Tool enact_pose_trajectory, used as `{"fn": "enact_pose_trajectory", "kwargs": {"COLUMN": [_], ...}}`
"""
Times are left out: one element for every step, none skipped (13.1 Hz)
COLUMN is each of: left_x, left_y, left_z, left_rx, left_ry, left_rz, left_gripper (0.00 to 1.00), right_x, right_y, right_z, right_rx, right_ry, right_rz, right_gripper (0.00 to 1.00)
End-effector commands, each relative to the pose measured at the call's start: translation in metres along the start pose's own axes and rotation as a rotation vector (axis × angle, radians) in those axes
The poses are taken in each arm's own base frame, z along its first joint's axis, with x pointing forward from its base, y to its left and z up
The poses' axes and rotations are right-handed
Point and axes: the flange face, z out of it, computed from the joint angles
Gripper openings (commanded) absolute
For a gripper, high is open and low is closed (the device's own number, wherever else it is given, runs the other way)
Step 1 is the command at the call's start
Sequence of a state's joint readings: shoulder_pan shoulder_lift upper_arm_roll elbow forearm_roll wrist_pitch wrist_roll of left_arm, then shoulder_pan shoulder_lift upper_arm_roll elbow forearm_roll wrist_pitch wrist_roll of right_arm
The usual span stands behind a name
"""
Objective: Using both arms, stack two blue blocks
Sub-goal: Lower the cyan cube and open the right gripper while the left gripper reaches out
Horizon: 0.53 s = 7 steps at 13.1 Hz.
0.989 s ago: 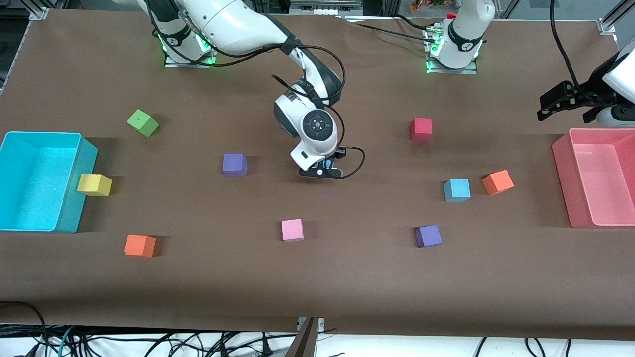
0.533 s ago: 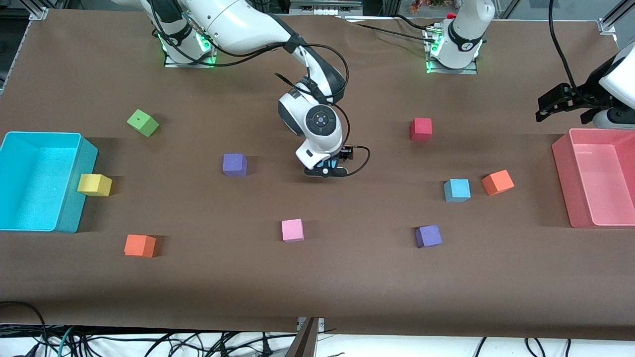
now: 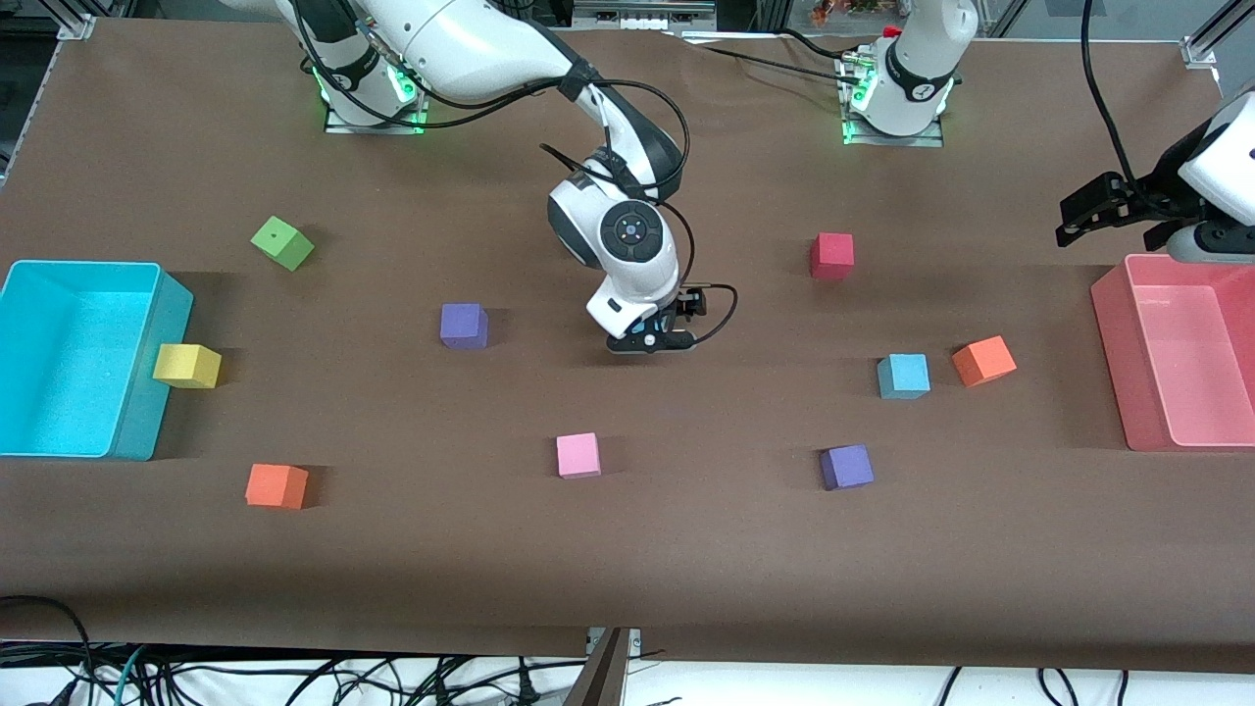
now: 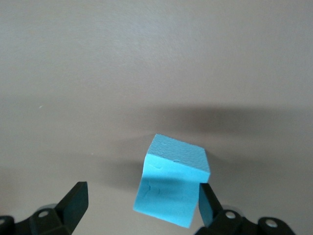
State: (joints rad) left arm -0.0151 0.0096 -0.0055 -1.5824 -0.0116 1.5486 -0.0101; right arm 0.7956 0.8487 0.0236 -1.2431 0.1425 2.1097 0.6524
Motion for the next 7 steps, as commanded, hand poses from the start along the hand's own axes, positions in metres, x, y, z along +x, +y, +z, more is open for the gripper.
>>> {"fn": "enact_pose_trajectory", "kwargs": {"left_x": [0.004,0.007,0.011,0.015,0.018,0.021,0.026], "left_y": [-0.002,-0.001,-0.001,-0.001,0.000,0.000,0.001], "left_z": [0.007,0.014,0.026,0.043,0.051,0.059,0.066], "left_rx": [-0.009,-0.009,-0.007,-0.007,-0.007,-0.007,-0.007], "left_ry": [0.020,0.024,0.028,0.033,0.046,0.047,0.048], "left_rz": [0.017,0.018,0.019,0.020,0.021,0.022,0.023], "left_gripper": [1.00,1.00,1.00,1.00,1.00,1.00,1.00], "right_x": [0.006,0.007,0.006,0.006,0.004,0.003,0.000], "right_y": [0.016,0.022,0.026,0.030,0.037,0.051,0.077], "right_z": [-0.031,-0.034,-0.042,-0.043,-0.040,-0.047,-0.040], "right_rx": [-0.003,-0.011,-0.019,-0.017,-0.013,0.015,0.072], "right_ry": [-0.038,-0.053,-0.068,-0.073,-0.063,-0.018,0.018], "right_rz": [-0.149,-0.206,-0.276,-0.347,-0.393,-0.450,-0.485], "right_gripper": [1.00,1.00,1.00,1.00,1.00,1.00,1.00]}}
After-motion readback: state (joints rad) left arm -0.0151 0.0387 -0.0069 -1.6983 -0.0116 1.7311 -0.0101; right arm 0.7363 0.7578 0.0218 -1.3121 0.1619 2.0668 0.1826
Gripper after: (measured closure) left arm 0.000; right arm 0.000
